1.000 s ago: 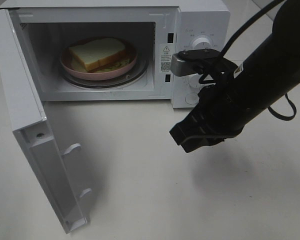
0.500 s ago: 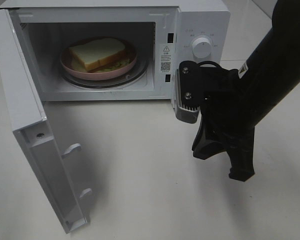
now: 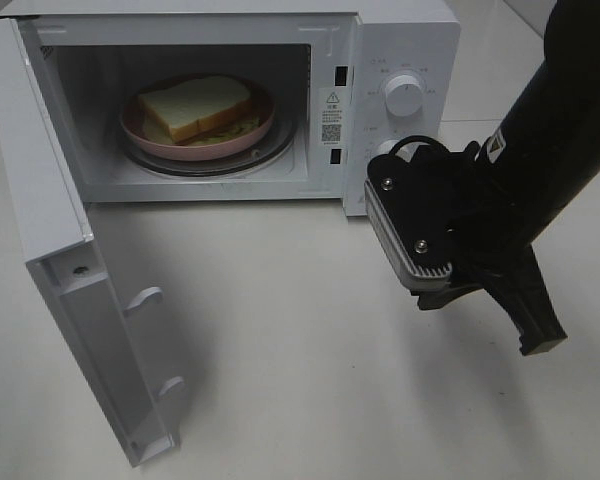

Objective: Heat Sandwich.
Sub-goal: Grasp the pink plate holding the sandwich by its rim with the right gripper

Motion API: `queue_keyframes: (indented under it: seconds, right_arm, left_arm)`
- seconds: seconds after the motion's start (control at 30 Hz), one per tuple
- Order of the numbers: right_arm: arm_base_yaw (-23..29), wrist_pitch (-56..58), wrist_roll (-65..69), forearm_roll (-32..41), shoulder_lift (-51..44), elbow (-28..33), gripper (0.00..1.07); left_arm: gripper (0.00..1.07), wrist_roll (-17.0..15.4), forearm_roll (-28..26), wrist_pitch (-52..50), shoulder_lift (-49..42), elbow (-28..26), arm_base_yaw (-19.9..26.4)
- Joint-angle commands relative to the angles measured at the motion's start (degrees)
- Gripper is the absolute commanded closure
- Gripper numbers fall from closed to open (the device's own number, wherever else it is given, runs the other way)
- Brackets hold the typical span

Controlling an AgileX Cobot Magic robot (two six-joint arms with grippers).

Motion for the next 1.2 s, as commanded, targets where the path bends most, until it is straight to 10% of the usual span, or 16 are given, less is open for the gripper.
queue_keyframes:
  seconds: [0.03, 0.23, 0.53, 1.2]
  right_arm:
    - [0.1, 0.0, -0.7, -1.3, -0.5, -0.2, 0.90]
    - [0.2, -1.8, -0.3, -1.3, -0.5, -0.2, 0.72]
    - [0.2, -5.1, 9.1, -3.0, -0.5, -0.2, 0.05]
    - [5.5, -5.8, 19.8, -18.9, 2.7, -5.0, 0.10]
  left_arm:
    - [0.06, -0.1, -0.2, -0.7, -1.0, 0.2, 0.2]
    - [0.06, -0.1, -0.2, -0.7, -1.0, 0.2, 0.2]
    - [0.06, -0.1, -0.2, -0.7, -1.0, 0.2, 0.2]
    - [0.06, -0.1, -0.2, -0.7, -1.0, 0.2, 0.2]
